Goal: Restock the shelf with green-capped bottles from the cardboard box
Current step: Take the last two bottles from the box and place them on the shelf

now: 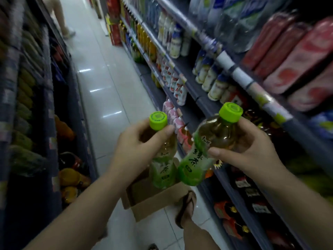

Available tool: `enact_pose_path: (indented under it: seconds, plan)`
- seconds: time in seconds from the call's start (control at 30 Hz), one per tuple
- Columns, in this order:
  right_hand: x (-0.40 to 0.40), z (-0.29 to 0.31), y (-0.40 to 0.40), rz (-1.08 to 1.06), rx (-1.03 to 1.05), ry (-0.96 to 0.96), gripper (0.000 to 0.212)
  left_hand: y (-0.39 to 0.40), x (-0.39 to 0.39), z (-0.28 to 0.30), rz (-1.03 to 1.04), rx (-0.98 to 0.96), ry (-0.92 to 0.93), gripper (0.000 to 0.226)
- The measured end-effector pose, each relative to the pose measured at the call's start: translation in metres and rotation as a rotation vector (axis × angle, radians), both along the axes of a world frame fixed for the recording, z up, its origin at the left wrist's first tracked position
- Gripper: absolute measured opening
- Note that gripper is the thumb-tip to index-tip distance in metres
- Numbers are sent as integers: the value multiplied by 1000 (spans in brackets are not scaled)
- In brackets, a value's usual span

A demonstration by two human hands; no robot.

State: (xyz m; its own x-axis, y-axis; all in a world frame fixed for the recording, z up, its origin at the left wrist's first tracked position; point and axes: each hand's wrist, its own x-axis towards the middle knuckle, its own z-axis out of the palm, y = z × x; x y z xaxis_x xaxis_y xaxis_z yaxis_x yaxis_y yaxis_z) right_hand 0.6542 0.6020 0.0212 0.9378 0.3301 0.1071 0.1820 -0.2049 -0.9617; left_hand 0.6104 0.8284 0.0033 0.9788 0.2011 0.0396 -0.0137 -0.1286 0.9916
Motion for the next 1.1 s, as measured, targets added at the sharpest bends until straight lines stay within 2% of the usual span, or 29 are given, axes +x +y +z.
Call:
enact_pose_path:
  seconds: [0.13,0.27,0.37,0.47,0.57,0.67,0.77,0.93,1.1]
  plan:
    - [-50,43,-35,-117,53,-83,49,-34,-14,49,-141,7,-64,36]
    - [-98,69,-82,-288,89,-100,45,-81,-24,84,-281,89,-133,37]
    - [-134,74,-124,-399,184,-27,55,-124,-30,103,-407,123,-130,42]
    - [-171,76,-161,-547,301,18,54,-173,-42,120,-580,94,-174,33]
    - [-206,80,-194,-693,352,1,52,-225,-54,132,-721,68,-197,24]
    - [-235,83,-228,-808,383,-18,53,-279,-65,136,-849,77,-205,35]
    - [-256,87,-261,-913,437,-35,58,-332,-76,140,-948,71,-247,33]
    - [-270,91,-314,-1033,353,-128,31,-412,-87,141,-1025,48,-323,25]
    - [-262,97,-360,-1058,286,-270,31,-471,-82,133,-1047,8,-434,26]
